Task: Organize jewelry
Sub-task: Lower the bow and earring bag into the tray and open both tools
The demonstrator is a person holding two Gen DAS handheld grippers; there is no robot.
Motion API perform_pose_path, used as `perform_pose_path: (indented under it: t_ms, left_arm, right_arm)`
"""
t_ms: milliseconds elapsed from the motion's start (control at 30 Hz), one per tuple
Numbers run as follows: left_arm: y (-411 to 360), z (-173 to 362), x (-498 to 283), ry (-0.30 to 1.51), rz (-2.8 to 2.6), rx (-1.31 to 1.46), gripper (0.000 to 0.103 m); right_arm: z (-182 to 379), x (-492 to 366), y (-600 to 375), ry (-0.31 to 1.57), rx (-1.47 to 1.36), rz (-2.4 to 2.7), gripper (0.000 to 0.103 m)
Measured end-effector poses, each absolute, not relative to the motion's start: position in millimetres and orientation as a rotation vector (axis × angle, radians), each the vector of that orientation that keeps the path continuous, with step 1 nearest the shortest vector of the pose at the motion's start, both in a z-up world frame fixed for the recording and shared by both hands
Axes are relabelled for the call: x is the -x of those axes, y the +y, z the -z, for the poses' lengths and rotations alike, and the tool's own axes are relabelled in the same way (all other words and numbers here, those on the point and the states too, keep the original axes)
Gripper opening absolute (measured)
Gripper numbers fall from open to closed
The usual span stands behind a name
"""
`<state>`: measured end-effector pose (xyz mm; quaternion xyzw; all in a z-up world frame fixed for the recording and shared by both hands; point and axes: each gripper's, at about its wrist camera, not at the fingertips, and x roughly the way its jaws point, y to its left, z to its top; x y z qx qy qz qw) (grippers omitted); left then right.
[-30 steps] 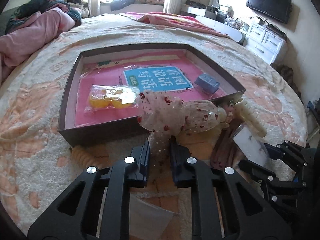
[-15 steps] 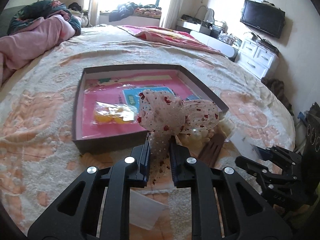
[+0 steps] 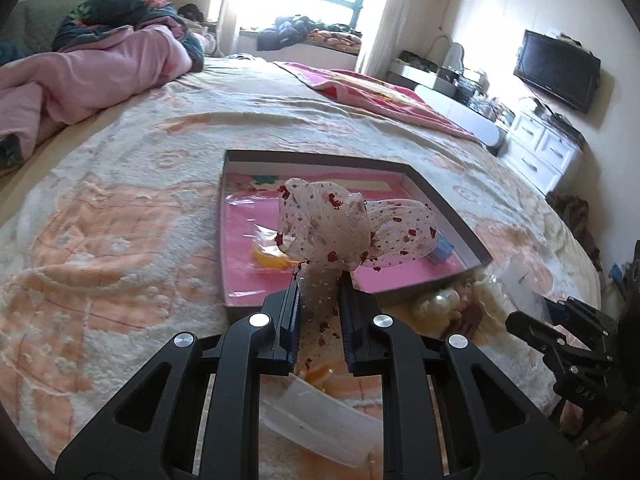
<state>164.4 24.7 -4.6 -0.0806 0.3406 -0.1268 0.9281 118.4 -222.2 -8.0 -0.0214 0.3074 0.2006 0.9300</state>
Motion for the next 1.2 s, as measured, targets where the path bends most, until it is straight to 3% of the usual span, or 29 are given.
perform_pose_path:
  t_ms: [600,1200]
  left_arm:
    - [48.9,-9.1,-200.7,0.690,0.203,0.220,0.010]
    - [-3.0,14.6,-246.1,0.785,0.295,0.135,0.011]
  right_arm:
    - [-11.6,-174.2,-221.3,0.611,0.057,-0.395,0.039]
    - [-2.9,-239.9,-239.8,0.684,0.031,-0.362,0.039]
